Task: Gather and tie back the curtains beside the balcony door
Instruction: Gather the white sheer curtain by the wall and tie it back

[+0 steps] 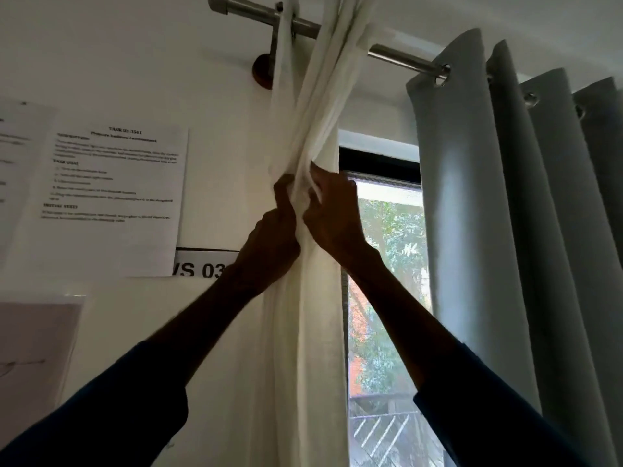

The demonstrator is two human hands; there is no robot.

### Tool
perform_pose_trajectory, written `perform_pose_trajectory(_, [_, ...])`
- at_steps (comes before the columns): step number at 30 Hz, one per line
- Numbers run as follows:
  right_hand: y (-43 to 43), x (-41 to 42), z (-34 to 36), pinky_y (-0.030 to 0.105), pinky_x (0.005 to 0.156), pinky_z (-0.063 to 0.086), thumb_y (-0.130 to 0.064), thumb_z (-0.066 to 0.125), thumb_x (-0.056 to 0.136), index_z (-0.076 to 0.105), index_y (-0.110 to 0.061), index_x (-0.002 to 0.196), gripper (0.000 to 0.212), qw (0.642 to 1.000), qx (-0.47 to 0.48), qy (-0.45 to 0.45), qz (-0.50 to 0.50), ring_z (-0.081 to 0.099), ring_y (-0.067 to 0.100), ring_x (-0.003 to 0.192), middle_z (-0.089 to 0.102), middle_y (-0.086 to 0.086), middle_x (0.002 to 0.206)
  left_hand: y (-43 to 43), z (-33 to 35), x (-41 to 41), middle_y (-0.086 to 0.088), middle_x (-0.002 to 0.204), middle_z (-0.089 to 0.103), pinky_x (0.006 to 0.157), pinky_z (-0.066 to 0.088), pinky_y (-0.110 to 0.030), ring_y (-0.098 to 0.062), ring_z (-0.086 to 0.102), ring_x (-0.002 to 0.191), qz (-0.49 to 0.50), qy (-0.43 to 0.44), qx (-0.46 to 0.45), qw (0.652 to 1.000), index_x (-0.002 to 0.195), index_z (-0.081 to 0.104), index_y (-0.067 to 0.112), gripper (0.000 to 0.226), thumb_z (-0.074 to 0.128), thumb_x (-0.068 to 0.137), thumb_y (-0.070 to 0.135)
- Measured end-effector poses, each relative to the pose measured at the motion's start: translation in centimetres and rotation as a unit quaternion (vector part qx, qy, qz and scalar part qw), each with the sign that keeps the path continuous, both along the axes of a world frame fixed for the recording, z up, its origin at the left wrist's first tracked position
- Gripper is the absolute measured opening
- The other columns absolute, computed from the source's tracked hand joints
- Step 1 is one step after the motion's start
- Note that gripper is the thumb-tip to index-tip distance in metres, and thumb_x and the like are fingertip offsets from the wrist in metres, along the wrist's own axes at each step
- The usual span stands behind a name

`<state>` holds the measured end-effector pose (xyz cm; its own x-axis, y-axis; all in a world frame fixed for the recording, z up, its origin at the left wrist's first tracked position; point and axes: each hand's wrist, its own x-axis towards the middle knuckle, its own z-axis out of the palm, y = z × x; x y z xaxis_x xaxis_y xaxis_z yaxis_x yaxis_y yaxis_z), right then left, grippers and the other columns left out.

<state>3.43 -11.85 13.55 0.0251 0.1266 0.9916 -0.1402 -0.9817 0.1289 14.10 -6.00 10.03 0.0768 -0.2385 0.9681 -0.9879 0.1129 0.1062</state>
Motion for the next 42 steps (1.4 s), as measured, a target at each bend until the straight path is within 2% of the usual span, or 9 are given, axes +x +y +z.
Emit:
perform_pose_trajectory(5, [-3.9, -2.7, -3.7, 0.002, 0.056, 0.040, 0.012, 0.054, 0.069, 0.061, -0.005, 0.133, 0.066, 0.996, 0.056, -0.047, -0.049, 0.055, 0.001, 0.058, 0.073, 0.008, 0.090, 0.2, -0.6, -1.2, -0.008, 0.080, 0.067, 0.058, 0.061, -0.038, -0.020, 0.066, 0.055, -0.084, -0.048, -0.032, 0.995, 0.149, -0.004, 0.033, 0.087, 0.056, 0.094, 0.002])
perform_pose_trajectory(8, [-4.2, -3.9, -5.6, 0.003, 0.050, 0.033, 0.017, 0.050, 0.069, 0.068, -0.001, 0.106, 0.045, 0.994, 0.083, -0.070, -0.010, 0.048, -0.002, 0.051, 0.052, -0.015, 0.063, 0.1, -1.2, -2.7, -0.013, 0.077, 0.066, 0.064, 0.061, -0.031, -0.020, 0.065, 0.055, -0.113, -0.042, -0.065, 0.991, 0.153, -0.012, 0.025, 0.091, 0.055, 0.095, 0.004])
perform_pose_trajectory(11, [-3.8, -3.9, -8.4, 0.021, 0.073, 0.052, -0.009, 0.046, 0.082, 0.066, 0.000, 0.110, 0.036, 0.992, 0.108, -0.065, -0.013, 0.060, 0.005, 0.070, 0.064, -0.002, 0.075, -0.1, -2.8, -4.2, -0.012, 0.080, 0.066, 0.061, 0.052, -0.012, -0.019, 0.066, 0.062, -0.114, 0.001, -0.022, 0.993, 0.154, -0.015, 0.016, 0.097, 0.059, 0.094, 0.005])
perform_pose_trajectory(15, [-2.4, -4.0, -12.6, 0.007, 0.064, 0.041, -0.005, 0.055, 0.091, 0.068, -0.006, 0.120, 0.031, 0.996, 0.071, -0.039, 0.037, 0.055, -0.005, 0.062, 0.072, 0.002, 0.081, -0.5, -6.0, -5.4, -0.008, 0.091, 0.064, 0.067, 0.055, -0.026, -0.023, 0.067, 0.075, -0.113, 0.017, 0.054, 0.992, 0.151, 0.017, 0.002, 0.066, 0.053, 0.097, 0.016])
perform_pose_trajectory(20, [-2.1, -4.1, -18.5, -0.006, 0.068, 0.034, 0.011, 0.062, 0.086, 0.059, -0.004, 0.136, 0.052, 0.996, 0.066, -0.033, 0.045, 0.051, -0.011, 0.071, 0.076, 0.006, 0.088, -0.7, -9.7, -6.0, 0.007, 0.069, 0.054, 0.049, 0.043, -0.014, -0.009, 0.056, 0.056, -0.108, 0.020, 0.073, 0.991, 0.102, 0.046, 0.005, 0.004, 0.046, 0.099, 0.008])
perform_pose_trajectory(27, [-1.7, -4.5, -26.0, 0.004, 0.085, 0.047, 0.004, 0.059, 0.094, 0.063, -0.003, 0.131, 0.038, 0.990, 0.104, 0.032, 0.092, 0.066, 0.005, 0.103, 0.062, 0.012, 0.137, -1.1, -15.1, -7.4, -0.002, 0.072, 0.063, 0.056, 0.048, -0.016, -0.006, 0.062, 0.059, -0.096, 0.157, 0.097, 0.978, 0.098, 0.052, 0.009, 0.042, 0.044, 0.100, 0.051])
perform_pose_trajectory(33, [-1.0, -5.5, -33.1, 0.015, 0.097, 0.048, 0.006, 0.060, 0.093, 0.067, 0.003, 0.122, 0.030, 0.980, 0.136, 0.082, 0.122, 0.057, 0.004, 0.125, 0.054, 0.011, 0.144, -1.6, -20.9, -7.0, -0.001, 0.097, 0.068, 0.063, 0.048, -0.008, -0.001, 0.056, 0.066, -0.053, 0.189, 0.106, 0.975, 0.125, 0.055, 0.009, 0.036, 0.059, 0.094, 0.027])
perform_pose_trajectory(37, [-1.2, -6.9, -38.6, 0.021, 0.102, 0.049, 0.004, 0.060, 0.095, 0.068, -0.004, 0.126, 0.033, 0.964, 0.204, 0.116, 0.123, 0.057, 0.009, 0.129, 0.055, 0.005, 0.145, -2.0, -25.1, -6.4, -0.007, 0.113, 0.069, 0.089, 0.051, -0.031, -0.021, 0.065, 0.100, -0.018, 0.243, 0.146, 0.959, 0.124, 0.060, 0.009, 0.040, 0.057, 0.096, 0.036])
perform_pose_trajectory(42, [-3.8, -8.4, -40.6, 0.040, 0.095, 0.056, -0.017, 0.069, 0.096, 0.071, -0.013, 0.121, 0.025, 0.925, 0.349, 0.051, 0.143, 0.064, 0.008, 0.118, 0.069, -0.003, 0.127, -1.8, -27.1, -6.0, -0.004, 0.098, 0.061, 0.082, 0.055, -0.038, -0.020, 0.062, 0.087, -0.024, 0.294, 0.219, 0.930, 0.112, 0.055, 0.004, 0.050, 0.061, 0.092, 0.049])
